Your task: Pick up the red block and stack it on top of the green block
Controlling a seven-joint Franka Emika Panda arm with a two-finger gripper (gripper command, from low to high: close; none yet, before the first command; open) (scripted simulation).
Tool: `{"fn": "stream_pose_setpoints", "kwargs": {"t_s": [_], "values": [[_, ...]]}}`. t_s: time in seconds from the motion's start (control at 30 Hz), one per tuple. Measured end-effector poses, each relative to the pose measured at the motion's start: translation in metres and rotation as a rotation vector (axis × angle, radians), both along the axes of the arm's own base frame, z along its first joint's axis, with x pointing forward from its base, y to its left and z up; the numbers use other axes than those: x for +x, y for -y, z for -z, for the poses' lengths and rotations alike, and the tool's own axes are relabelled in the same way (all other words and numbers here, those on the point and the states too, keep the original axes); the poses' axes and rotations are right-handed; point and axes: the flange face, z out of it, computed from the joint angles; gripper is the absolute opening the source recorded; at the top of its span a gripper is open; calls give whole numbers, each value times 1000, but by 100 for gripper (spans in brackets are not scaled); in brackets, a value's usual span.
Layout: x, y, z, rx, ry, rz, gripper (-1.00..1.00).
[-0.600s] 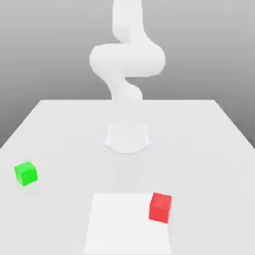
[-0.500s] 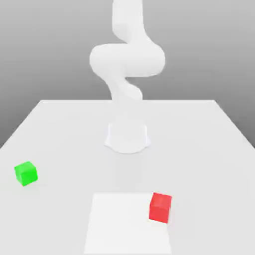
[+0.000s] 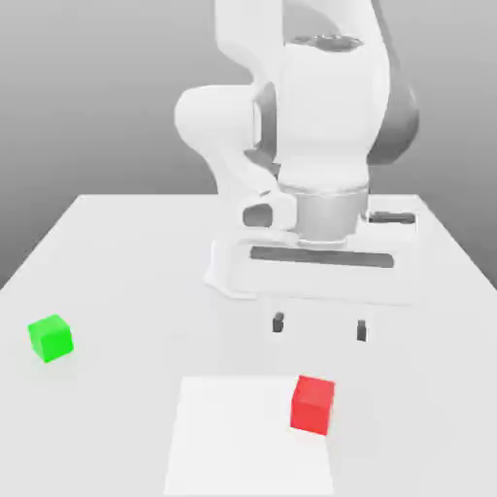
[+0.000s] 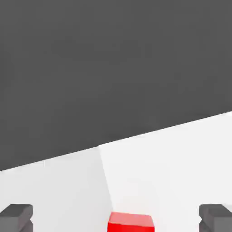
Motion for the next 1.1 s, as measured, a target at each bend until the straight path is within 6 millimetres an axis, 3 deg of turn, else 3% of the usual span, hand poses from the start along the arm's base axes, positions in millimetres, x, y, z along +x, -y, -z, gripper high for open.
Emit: {"fn": "stream_pose_setpoints", "kwargs": {"t_s": [0.07,0.27,0.3,0.53,0.73,0.93,1.1], "values": [[-16,-4,34,-6,-54,19,0],[-21,-3,100,-7,-74,32,0],[-21,-3,105,-7,-74,32,-100],[-21,-3,104,-7,-73,33,-100],[-21,-3,49,-8,-73,32,-100],[-12,92,34,-3,-73,215,-100],[-22,174,28,1,-74,367,-100]]}}
